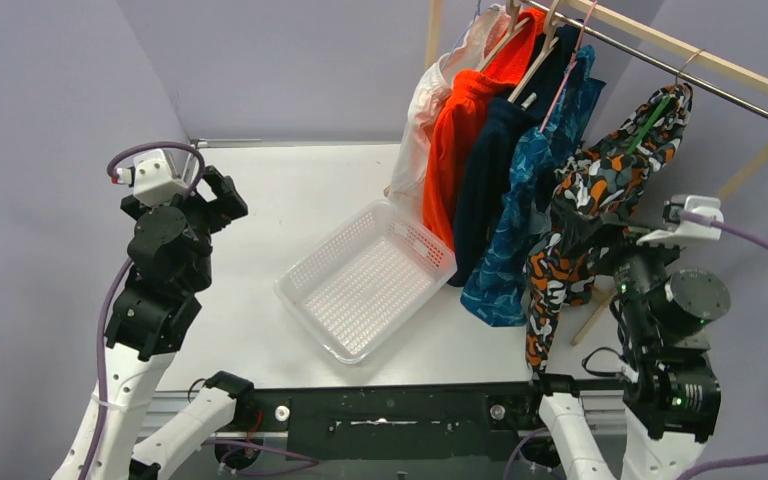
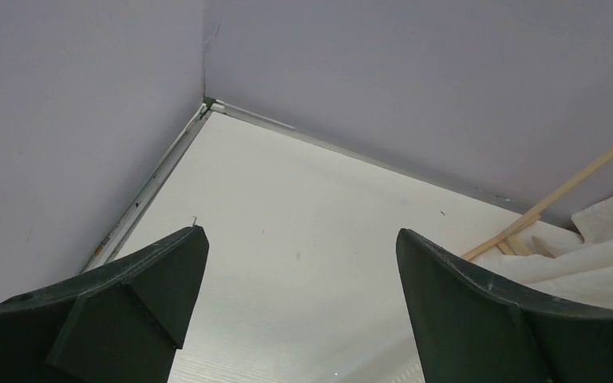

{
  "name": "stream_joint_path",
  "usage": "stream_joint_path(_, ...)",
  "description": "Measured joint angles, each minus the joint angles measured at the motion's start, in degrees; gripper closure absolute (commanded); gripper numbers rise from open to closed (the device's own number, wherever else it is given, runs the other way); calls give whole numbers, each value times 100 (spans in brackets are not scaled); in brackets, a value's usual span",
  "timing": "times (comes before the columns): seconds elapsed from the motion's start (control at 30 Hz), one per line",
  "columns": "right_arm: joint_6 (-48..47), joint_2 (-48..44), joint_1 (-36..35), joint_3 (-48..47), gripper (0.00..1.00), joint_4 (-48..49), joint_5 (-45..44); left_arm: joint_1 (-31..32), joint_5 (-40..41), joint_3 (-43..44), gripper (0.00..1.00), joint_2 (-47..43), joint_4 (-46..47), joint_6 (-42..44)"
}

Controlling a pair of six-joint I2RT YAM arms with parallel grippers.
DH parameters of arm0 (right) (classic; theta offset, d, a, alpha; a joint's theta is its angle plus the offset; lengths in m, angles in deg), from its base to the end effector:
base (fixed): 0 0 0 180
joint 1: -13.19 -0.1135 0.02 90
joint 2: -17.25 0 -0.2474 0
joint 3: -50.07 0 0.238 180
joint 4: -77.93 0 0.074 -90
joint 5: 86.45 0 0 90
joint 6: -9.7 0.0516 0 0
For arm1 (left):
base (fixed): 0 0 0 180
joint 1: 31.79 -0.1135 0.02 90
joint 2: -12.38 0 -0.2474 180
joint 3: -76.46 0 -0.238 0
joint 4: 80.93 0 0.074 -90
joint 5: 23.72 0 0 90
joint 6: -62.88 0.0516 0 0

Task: Remove the shorts from the hanger
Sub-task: Move the clothes rod to the center of the board.

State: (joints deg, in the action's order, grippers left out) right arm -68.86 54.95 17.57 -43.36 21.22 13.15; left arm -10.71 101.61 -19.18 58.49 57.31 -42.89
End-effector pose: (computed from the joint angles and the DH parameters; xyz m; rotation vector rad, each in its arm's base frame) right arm 0.0835 0.0022 0.4593 0.0886 1.5899 0.2291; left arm 0.1519 -0.0266 0.4320 -0.3926 1.5725 0.0076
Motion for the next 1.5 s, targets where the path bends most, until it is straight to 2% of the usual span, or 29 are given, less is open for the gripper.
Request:
stream_joint_path(0.23,372,-1453,-72,938,2,-496,-452,33,-66,-649,10,-212,105,-313)
stream_joint_path(0.4,920,-2304,-107,1464,2,-955,-1036,50,-557,-1333,10,-433,264,-372)
stream_joint_path(0.5,1447,-2507,-149,1733,2,-1285,-1589,63,-691,-1692,4,-627,420,-501)
stream_joint_path(0.73,2761,-1985,-306,2494,2,-2149,-2787,63,-721,-2074,3,-872,415,-1453)
stream_joint_path(0.97,3775,-1480,-516,2581,2,-2411,-3486,63,-1432,-2100,3,-444,332,-1836)
stream_joint_path(1.2,5086,-1058,-1309,2752,2,-2444,-4741,63,-2286,-1775,3,649,85,-1818)
stream_joint_path(1.5,6387,-1137,-2618,3447,2,-2706,-6177,57,-2736,-1709,3,787,81,-1759)
